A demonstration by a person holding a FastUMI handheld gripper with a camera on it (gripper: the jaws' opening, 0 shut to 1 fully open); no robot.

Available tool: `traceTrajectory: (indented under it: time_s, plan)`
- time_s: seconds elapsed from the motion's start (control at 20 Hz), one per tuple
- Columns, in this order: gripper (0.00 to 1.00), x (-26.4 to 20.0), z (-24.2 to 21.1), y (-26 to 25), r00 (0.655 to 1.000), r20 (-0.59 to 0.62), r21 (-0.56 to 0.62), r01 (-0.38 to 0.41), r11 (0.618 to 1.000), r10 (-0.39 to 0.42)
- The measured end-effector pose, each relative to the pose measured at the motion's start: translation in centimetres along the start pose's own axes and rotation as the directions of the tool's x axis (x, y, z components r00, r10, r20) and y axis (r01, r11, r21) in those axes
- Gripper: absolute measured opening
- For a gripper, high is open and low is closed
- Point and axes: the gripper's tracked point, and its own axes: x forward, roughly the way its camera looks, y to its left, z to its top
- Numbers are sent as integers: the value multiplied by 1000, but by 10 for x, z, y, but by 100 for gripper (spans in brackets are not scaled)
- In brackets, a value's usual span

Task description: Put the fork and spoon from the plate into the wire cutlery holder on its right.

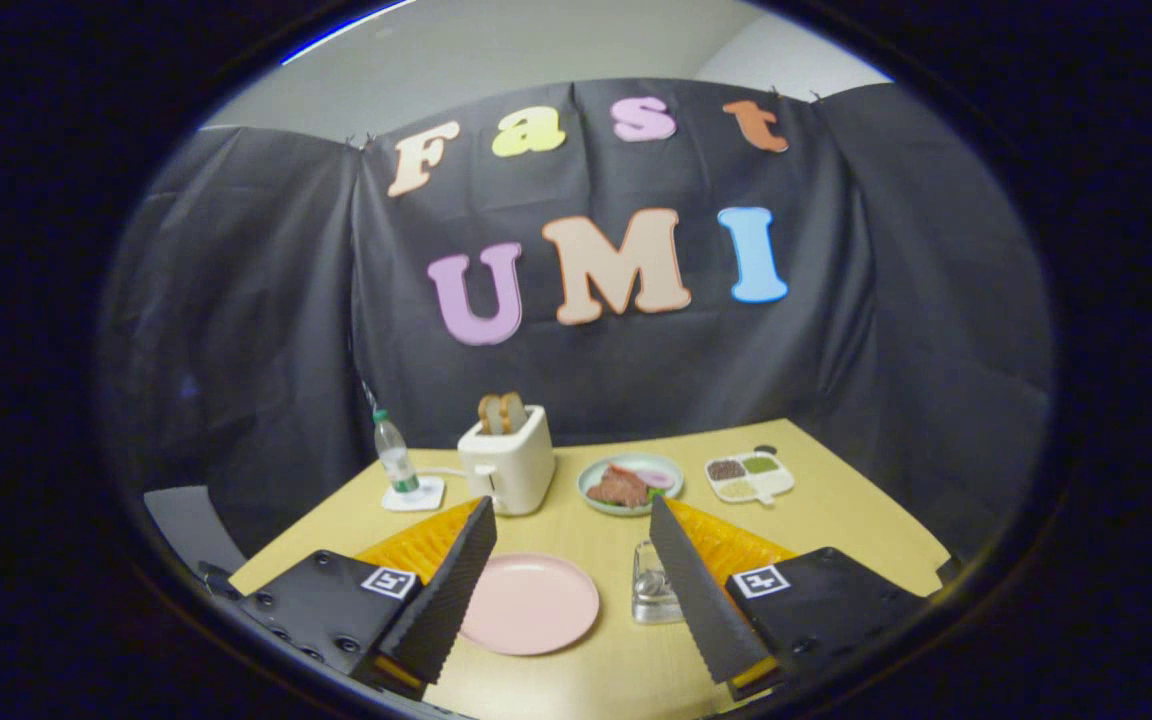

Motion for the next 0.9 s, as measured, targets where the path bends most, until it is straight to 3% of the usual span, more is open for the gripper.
traceTrajectory:
  time_s: [0.2, 0.45, 0.9]
  plan:
    - [98, -9, 25, -14, 995, 92, 68, 17, 998, -23]
    - [98, -21, 6, -35, 996, 61, 44, 60, 997, -63]
    - [98, -41, 16, -17, 996, 78, 16, 29, 999, -30]
